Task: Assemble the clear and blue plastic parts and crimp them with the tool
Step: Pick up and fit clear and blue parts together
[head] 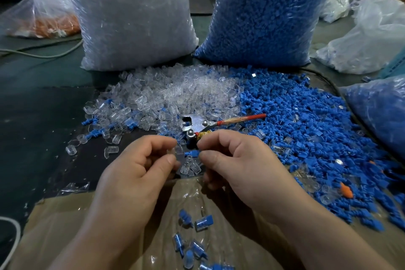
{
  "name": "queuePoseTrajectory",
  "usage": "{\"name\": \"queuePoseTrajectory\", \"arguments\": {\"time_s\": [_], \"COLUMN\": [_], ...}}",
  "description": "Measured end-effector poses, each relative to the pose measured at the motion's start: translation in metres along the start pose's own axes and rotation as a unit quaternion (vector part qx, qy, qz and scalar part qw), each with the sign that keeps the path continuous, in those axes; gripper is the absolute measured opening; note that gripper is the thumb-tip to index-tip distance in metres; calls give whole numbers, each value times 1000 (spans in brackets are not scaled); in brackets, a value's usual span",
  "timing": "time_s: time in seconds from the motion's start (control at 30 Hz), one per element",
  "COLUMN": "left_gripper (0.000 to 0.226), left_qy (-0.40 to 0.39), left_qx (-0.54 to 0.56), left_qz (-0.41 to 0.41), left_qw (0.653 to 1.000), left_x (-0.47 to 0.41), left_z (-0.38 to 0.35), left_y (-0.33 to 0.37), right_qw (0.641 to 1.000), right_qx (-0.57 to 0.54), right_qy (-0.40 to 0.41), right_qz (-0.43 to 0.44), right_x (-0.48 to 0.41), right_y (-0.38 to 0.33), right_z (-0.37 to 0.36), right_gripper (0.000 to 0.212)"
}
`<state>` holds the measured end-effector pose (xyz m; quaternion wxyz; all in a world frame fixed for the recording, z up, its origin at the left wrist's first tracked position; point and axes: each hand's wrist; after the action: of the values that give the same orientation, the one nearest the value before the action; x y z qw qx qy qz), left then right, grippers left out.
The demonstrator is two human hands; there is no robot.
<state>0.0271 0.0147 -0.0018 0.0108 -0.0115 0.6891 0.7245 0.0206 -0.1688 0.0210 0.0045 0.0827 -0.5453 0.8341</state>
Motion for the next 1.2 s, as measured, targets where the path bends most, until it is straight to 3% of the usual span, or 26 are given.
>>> {"name": "queuePoseTrajectory", "arguments": {"time_s": [0.07, 0.17, 0.3, 0.43, 0.73, 0.87, 1.2], "left_gripper": [30, 42, 42, 35, 30, 23, 4], "left_qy": [-9, -24, -61, -88, -69, -44, -56], "left_qx": [64, 109, 124, 135, 233, 249, 303], "left_qz": [13, 12, 13, 23, 59, 67, 132], "left_qw": [998, 994, 990, 987, 968, 965, 942], "left_x": [1, 0, 0, -1, -3, -3, 0], "left_z": [-2, 0, 2, 3, 2, 0, -8], "left_y": [2, 4, 3, 3, 2, 7, 17], "right_qw": [999, 999, 993, 965, 916, 909, 929], "right_qx": [-49, -38, 56, 187, 252, 233, 201], "right_qy": [-16, 0, 39, 97, 140, 181, 132], "right_qz": [-7, 36, 93, 159, 279, 294, 282], "right_x": [3, 5, 6, 6, 7, 8, 7], "right_y": [-3, -6, -4, -1, -4, -5, -4], "right_z": [-1, -1, -4, -6, -7, -7, -9], "right_gripper": [20, 21, 13, 14, 11, 11, 9]}}
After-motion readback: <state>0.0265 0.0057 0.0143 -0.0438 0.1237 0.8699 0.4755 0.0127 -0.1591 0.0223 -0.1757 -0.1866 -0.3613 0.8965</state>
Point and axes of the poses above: each hand's wrist, its own x-axis away from the middle knuckle, its own z-axis out of the back of the hand, y = z × x, and after that the axes turned 14 degrees about x, right-handed
